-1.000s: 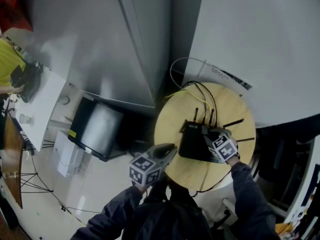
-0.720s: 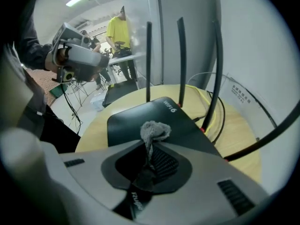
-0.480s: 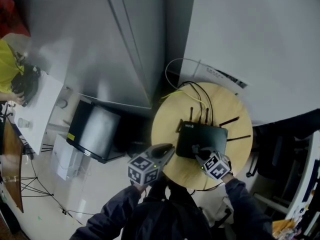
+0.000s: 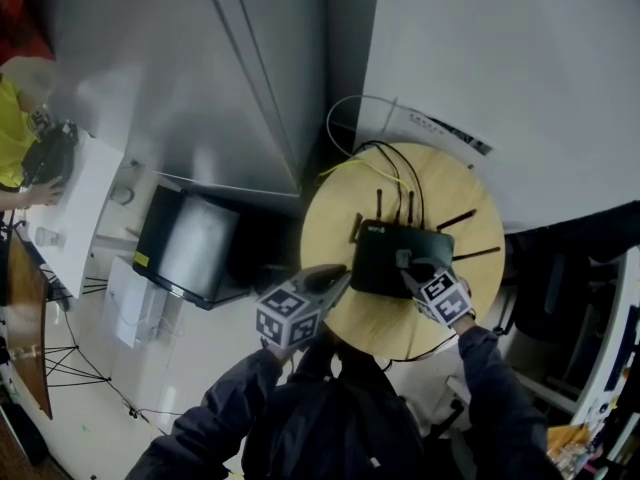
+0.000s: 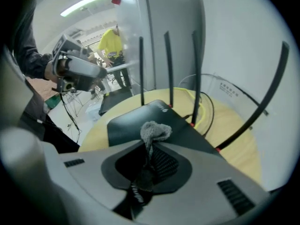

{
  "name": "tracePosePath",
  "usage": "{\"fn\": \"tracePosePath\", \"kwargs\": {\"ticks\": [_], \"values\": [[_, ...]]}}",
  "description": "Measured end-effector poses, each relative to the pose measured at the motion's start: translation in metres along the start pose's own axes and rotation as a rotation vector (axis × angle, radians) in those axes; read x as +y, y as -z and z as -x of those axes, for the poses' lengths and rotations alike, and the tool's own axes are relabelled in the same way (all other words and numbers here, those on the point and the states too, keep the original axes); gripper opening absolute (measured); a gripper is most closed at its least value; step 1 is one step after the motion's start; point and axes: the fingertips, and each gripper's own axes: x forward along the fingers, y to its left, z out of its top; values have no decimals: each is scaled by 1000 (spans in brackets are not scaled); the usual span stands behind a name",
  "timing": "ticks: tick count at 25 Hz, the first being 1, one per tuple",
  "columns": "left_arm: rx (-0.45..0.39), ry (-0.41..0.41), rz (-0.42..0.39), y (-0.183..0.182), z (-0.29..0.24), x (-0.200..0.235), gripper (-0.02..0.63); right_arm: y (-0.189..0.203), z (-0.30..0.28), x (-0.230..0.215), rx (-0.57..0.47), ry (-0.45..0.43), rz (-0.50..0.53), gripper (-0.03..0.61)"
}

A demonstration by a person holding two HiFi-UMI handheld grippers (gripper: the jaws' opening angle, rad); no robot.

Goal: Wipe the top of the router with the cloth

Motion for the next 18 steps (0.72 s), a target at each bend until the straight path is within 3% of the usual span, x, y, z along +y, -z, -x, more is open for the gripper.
{"fn": "tracePosePath", "kwargs": {"ticks": [5,8,13,18], "values": [[7,3,-3,-3,-3,-2,31,-5,0,-70,14,166,-33,66],[8,6,-7,-4,-6,-2,31,-8,-5,-92,17,212,-50,66],[9,10,-7,-4,-7,-3,31,-3,-10,-95,46,214,-40,66],[13,14,-4,-4,-7,-4,31,8,-5,-63,84,149,18,66]]}}
